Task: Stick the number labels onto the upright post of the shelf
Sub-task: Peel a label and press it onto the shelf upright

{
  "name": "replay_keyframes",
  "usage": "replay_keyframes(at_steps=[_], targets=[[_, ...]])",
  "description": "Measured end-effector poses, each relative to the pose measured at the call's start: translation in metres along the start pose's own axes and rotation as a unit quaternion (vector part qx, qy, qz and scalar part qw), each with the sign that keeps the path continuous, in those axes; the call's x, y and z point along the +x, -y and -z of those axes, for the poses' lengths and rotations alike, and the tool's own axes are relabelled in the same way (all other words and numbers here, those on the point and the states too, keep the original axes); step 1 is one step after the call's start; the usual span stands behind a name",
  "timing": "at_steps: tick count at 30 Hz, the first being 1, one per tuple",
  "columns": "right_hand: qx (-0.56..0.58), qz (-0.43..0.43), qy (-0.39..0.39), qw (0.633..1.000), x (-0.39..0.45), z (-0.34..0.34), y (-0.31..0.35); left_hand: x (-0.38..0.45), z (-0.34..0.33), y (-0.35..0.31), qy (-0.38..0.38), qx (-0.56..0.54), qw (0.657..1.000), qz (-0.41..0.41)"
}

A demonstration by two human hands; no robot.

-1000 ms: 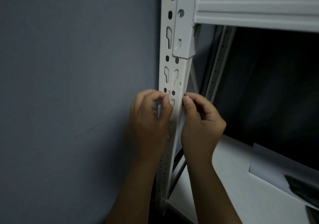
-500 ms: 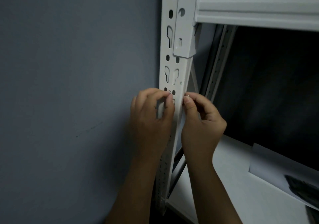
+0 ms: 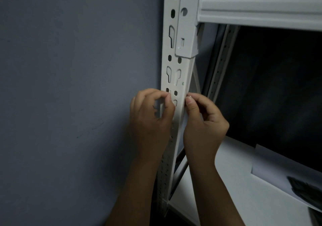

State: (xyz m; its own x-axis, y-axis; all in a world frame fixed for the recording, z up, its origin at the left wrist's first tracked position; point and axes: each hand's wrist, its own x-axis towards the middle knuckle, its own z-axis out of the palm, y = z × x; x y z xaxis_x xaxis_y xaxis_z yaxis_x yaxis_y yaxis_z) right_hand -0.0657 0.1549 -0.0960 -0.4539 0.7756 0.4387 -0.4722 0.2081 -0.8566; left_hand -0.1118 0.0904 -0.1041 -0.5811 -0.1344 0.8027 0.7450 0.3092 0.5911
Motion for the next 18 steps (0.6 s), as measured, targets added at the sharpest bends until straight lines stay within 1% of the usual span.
replay_keyframes(at_steps=[4, 11, 14, 16, 18], targets=[[0.0, 0.0, 0.0, 1.0, 0.0, 0.0, -0.001, 0.0, 0.002, 0.001, 0.003, 0.001, 1.0, 0.006], [0.004, 0.0, 0.0, 1.0, 0.0, 0.0, -0.002, 0.0, 0.005, 0.001, -0.012, -0.002, 1.0, 0.003], [-0.001, 0.006, 0.0, 1.0, 0.0, 0.0, -0.002, 0.001, 0.008, -0.001, -0.012, -0.004, 1.0, 0.019], [-0.004, 0.01, 0.004, 1.0, 0.001, 0.001, -0.003, 0.003, 0.009, -0.007, -0.026, -0.023, 0.999, 0.041], [-0.02, 0.036, 0.009, 0.999, 0.0, 0.002, -0.002, 0.007, 0.011, -0.015, -0.033, -0.045, 0.997, 0.058]])
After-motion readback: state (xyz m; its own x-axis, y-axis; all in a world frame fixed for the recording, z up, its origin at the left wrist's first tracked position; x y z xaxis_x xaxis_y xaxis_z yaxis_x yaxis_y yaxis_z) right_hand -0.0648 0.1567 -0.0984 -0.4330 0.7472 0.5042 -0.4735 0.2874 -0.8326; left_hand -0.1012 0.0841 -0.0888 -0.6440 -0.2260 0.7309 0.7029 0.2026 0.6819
